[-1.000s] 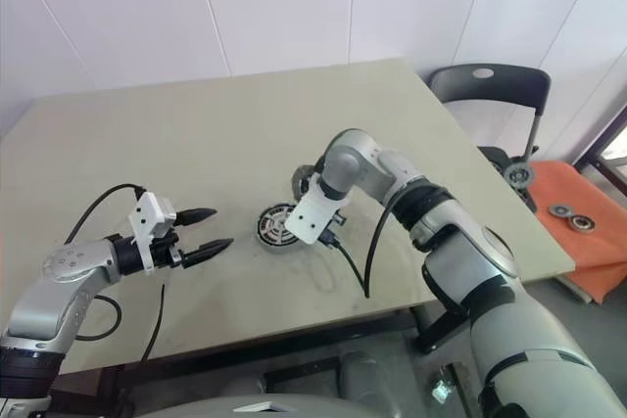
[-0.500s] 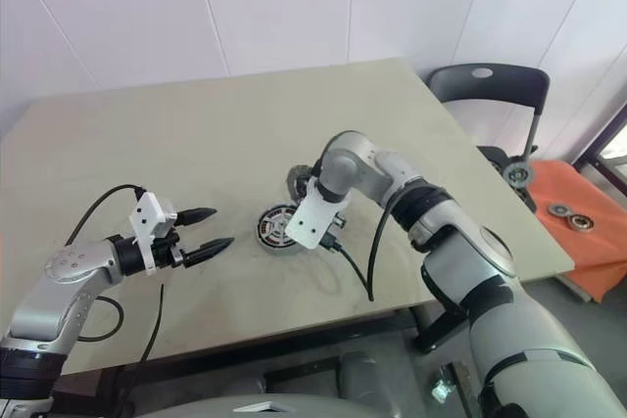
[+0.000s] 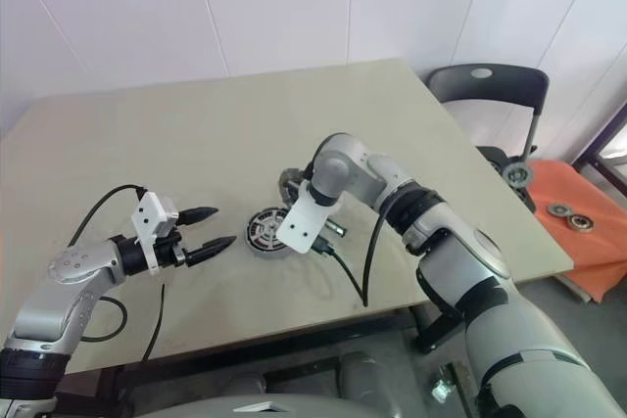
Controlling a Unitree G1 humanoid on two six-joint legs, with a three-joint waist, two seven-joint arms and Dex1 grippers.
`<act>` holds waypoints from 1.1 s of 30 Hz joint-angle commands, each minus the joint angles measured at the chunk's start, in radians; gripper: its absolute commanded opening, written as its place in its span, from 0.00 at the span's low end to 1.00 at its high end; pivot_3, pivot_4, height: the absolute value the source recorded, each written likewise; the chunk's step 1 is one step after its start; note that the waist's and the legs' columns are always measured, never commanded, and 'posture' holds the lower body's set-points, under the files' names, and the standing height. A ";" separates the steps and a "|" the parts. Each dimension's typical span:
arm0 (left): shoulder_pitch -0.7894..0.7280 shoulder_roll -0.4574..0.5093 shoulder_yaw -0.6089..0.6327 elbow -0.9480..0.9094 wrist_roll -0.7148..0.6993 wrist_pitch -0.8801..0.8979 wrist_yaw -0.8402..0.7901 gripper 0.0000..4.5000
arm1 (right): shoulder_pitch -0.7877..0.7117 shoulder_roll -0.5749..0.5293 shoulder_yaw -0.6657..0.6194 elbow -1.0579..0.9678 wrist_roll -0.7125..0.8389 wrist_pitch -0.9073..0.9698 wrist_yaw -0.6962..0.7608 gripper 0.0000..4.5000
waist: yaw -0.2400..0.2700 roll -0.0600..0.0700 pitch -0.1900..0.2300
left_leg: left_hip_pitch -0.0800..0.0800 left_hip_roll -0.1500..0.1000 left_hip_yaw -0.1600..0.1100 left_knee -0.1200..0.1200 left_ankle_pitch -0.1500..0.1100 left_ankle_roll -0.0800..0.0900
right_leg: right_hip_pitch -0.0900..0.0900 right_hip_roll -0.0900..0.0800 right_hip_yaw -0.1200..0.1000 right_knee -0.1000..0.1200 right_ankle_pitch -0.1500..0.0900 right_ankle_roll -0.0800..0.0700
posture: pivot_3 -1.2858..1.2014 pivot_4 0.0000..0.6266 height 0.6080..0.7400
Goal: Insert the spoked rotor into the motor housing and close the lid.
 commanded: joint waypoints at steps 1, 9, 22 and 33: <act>-0.015 0.000 0.004 -0.023 0.004 -0.013 0.005 0.86 | -0.013 0.010 -0.018 -0.066 0.007 0.144 0.055 0.00 | 0.000 0.000 0.000 | 0.000 0.000 0.000 0.000 0.000 0.000 | 0.000 0.000 0.000 0.000 0.000 0.000 | 0.52 0.00 1.00; -0.044 -0.013 -0.018 0.001 0.014 -0.021 0.007 0.86 | -0.016 0.029 0.004 -0.114 0.068 0.637 0.196 0.00 | 0.010 0.000 0.000 | -0.002 0.000 0.000 0.000 0.000 0.000 | 0.000 0.000 0.000 -0.001 0.000 0.000 | 0.52 0.00 1.00; -0.078 -0.043 -0.044 0.043 0.031 -0.048 0.006 0.86 | -0.087 0.164 0.041 -0.074 0.113 1.102 0.171 0.00 | 0.003 0.000 0.000 | -0.006 0.000 0.000 0.000 0.000 0.000 | -0.004 0.000 -0.001 -0.002 0.001 0.001 | 0.52 0.00 1.00; -0.052 -0.049 -0.035 0.026 0.029 -0.051 0.026 0.86 | -0.082 0.121 0.072 -0.034 0.063 0.818 0.121 0.00 | 0.000 0.000 0.000 | -0.009 0.000 -0.001 0.002 0.000 0.000 | -0.008 0.000 -0.001 0.001 0.001 0.001 | 0.52 0.00 1.00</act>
